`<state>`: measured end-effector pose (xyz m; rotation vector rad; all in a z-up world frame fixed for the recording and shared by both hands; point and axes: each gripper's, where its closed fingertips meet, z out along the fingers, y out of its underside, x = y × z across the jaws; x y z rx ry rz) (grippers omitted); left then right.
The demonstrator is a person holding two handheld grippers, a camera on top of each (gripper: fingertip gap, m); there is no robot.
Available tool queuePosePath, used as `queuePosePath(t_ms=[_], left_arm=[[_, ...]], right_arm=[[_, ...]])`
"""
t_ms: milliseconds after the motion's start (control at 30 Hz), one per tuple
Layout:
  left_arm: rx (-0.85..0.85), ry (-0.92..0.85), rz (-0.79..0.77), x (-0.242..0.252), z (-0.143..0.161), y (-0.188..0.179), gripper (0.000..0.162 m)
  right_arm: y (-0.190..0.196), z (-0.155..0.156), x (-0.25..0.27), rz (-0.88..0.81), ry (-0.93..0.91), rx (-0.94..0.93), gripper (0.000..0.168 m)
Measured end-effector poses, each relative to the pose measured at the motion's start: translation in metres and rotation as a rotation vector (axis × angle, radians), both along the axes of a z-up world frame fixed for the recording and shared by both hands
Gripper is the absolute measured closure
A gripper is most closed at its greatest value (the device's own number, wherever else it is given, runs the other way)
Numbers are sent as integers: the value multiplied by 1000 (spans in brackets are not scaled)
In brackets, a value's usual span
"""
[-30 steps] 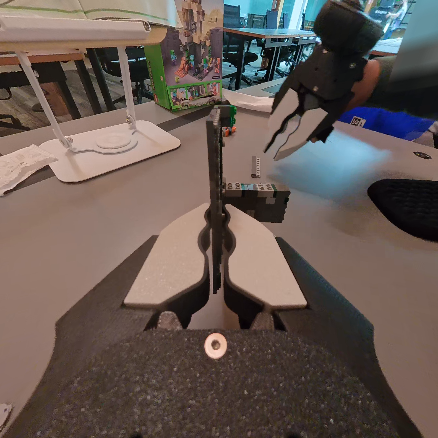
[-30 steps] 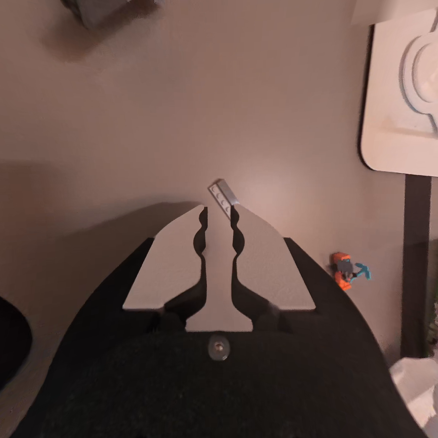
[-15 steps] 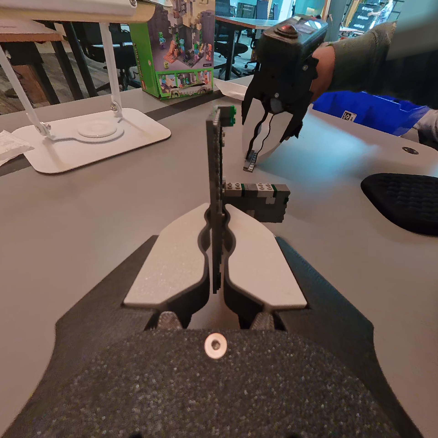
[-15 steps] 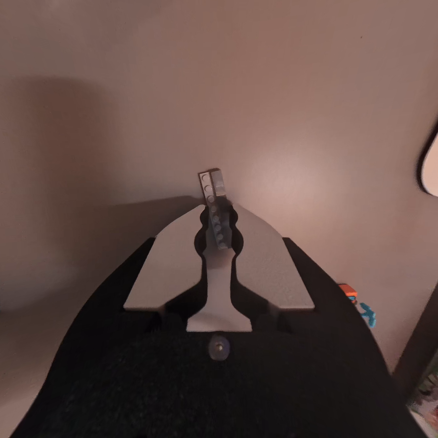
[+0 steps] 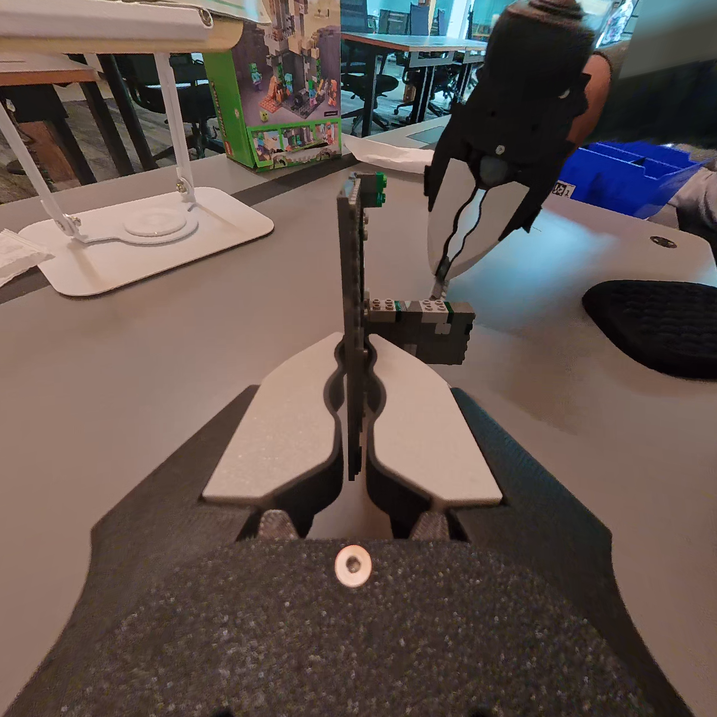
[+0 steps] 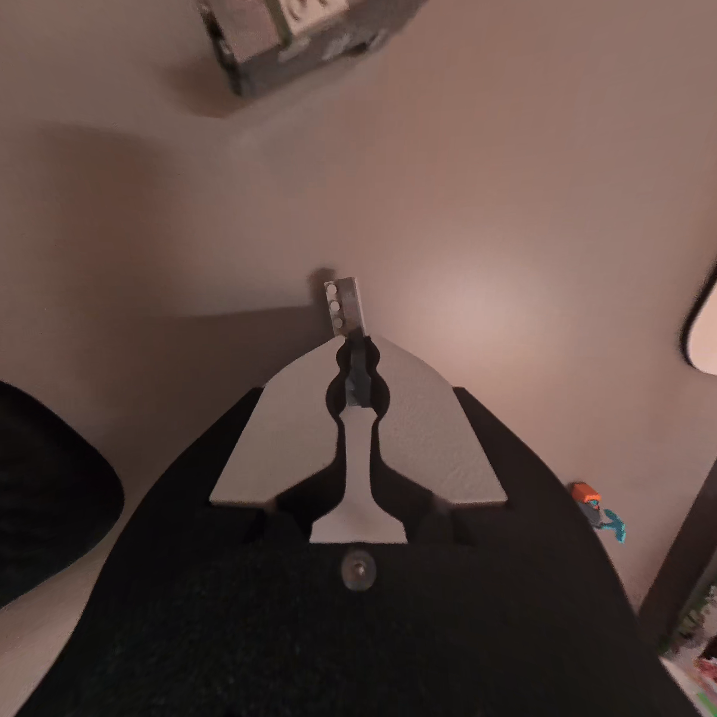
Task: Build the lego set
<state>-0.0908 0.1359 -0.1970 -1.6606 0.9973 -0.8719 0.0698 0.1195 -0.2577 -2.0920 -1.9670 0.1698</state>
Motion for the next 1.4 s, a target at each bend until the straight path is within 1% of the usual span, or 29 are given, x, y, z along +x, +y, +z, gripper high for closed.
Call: queuePosePath(t_ms=[33, 67, 133, 267, 333, 400, 467, 600, 700, 800, 900, 933, 967, 1067, 1167, 1267, 1300, 1367, 1400], left_arm=[[0, 1, 0, 0, 0, 0, 156], [0, 2, 1, 0, 0, 0, 156], [-3, 4, 5, 0, -1, 1, 156], [-3, 14, 13, -1, -3, 3, 156], [-1, 17, 16, -2, -3, 3, 156], [5, 16, 22, -3, -2, 4, 156], [6, 5, 25, -5, 0, 5, 156], [-6, -2, 12, -3, -1, 4, 156], [-6, 3, -1, -1, -1, 2, 156], [-4, 1, 1, -2, 0, 1, 156], [-6, 0, 1, -1, 0, 1, 156], [-5, 2, -1, 0, 0, 0, 156], [-2, 4, -2, 0, 0, -1, 156], [2, 6, -8, 0, 1, -3, 156], [-3, 7, -11, 1, 0, -3, 156], [1, 12, -16, 2, -1, -4, 156], [3, 11, -16, 2, 0, -4, 156], [3, 10, -16, 2, 0, -4, 156], [1, 11, -16, 1, -1, -4, 156]], right_arm=[[-3, 2, -3, 27, 4, 5, 163], [-6, 4, -6, 62, 9, 12, 168], [-17, 7, -12, 168, 18, 17, 168], [-33, 3, -15, 399, -121, 69, 168], [-34, 3, -16, 421, -158, 78, 168], [-29, 3, -13, 336, -164, 45, 168], [-22, 3, -11, 226, -99, 18, 167], [-16, -1, -8, 13, 20, -33, 151], [-18, -6, -7, -44, 45, 8, 137], [-26, -12, -16, -97, 85, 28, 129], [-20, -19, -13, -125, 53, 103, 124], [-18, -19, -14, -154, 68, 108, 124], [-18, -20, -16, -190, 83, 95, 124], [-17, -21, -16, -244, 103, 93, 134], [-14, -22, -13, -260, 114, 111, 149], [-13, -21, -11, -258, 128, 136, 150], [-12, -21, -9, -253, 124, 157, 157], [-10, -21, -6, -238, 119, 205, 159], [-10, -20, -5, -241, 125, 217, 164]])
